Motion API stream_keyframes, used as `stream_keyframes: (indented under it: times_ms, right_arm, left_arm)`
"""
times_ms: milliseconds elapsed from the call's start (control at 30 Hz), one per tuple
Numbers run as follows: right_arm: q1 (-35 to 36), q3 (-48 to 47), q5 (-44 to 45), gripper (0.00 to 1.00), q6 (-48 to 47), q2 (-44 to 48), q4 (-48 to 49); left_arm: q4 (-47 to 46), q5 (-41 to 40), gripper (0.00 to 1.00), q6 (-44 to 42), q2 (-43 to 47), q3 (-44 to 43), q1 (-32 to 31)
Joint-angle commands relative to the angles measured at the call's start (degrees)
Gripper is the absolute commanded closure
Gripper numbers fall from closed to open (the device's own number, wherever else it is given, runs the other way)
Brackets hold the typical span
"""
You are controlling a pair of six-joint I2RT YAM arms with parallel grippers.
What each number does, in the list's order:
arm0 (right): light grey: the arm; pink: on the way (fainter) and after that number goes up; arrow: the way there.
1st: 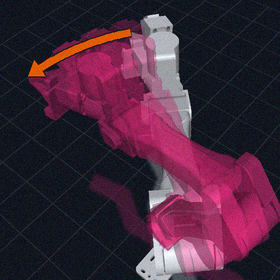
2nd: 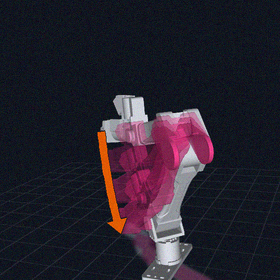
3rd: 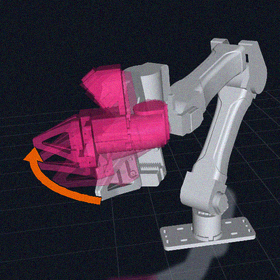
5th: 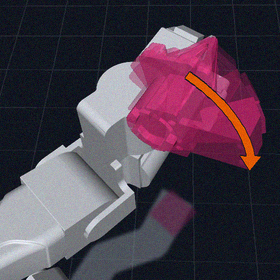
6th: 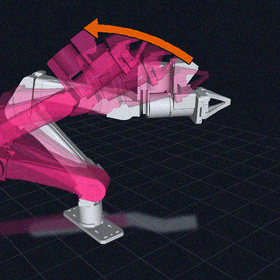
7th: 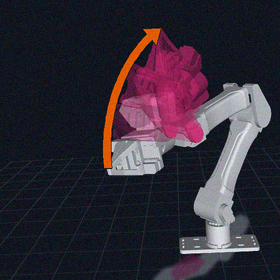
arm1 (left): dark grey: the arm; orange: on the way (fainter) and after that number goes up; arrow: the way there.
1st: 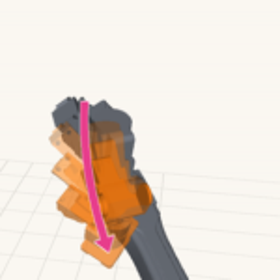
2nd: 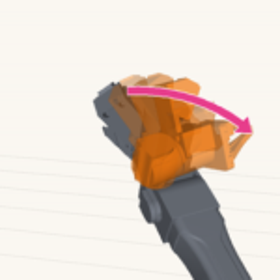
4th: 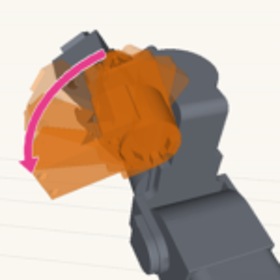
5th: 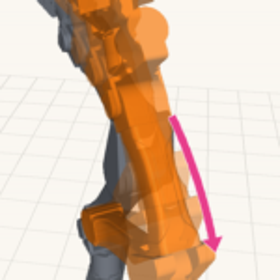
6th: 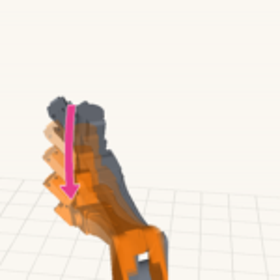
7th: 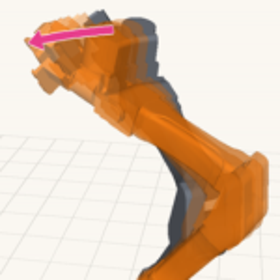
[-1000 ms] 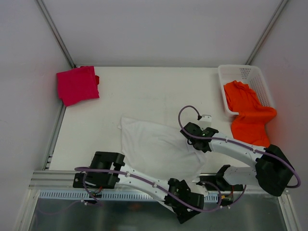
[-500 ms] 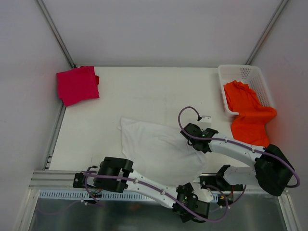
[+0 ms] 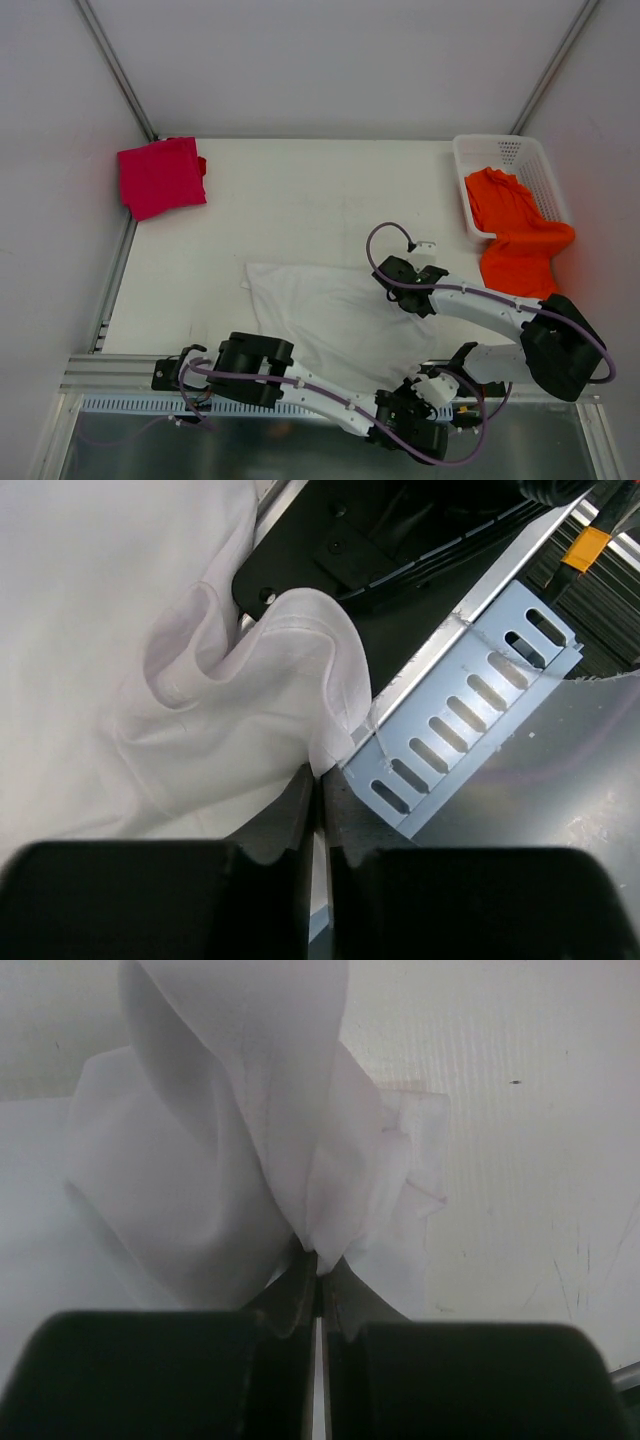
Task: Fold and stack the t-shirts
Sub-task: Flatten the tshirt out
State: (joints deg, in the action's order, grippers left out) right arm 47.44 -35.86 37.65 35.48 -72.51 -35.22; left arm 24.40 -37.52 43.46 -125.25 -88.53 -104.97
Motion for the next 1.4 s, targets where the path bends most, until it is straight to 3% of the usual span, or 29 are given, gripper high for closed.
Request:
stream_keyframes:
  times_ms: [0, 200, 400, 600, 700, 967, 1233, 1333, 1367]
  right_arm:
    - [-0.33, -0.53, -0.47, 0.99, 0.37, -1.05, 0.59]
    - [-0.24, -1.14, -0.3, 1.0, 0.11, -1.76, 0.59]
    - [-0.07, -4.04, -1.43, 1.0, -2.96, 0.17, -0.98]
    - [1.51, -8.7, -2.23, 1.0, -6.74, 12.8, -6.43]
    - [2.22, -11.6, -1.53, 1.0, -7.36, 17.04, -11.0]
    - [3.89, -18.45, -3.63, 1.0, -11.04, 27.68, -18.74]
    - [3.89, -32.42, -14.43, 1.0, -19.75, 33.22, -22.52]
    - [3.8, -39.1, -17.34, 1.0, -23.08, 36.12, -21.74]
    - [3.89, -40.77, -17.78, 1.0, -25.18, 37.43, -21.21]
  left_arm:
    - [17.08, 2.63, 0.98, -0.93, -12.21, 8.64, 1.7]
    - [17.34, 2.36, 1.0, -0.48, -9.14, 9.78, 1.78]
    - [22.61, 2.36, 1.0, 1.62, 5.87, 14.08, 1.17]
    - [34.29, -0.36, 1.0, 4.69, 30.54, 14.62, -0.76]
    - [41.93, -3.52, 1.0, 5.75, 37.77, 11.2, -1.55]
    - [62.39, -13.98, 1.0, 12.07, 45.97, 0.3, -1.91]
    - [62.52, -19.25, 1.0, 8.93, 60.99, -4.1, -1.91]
    - [59.81, -22.77, 1.0, 4.46, 66.79, -6.65, -1.91]
    - [57.45, -23.56, 1.0, -1.65, 70.2, -6.74, -1.91]
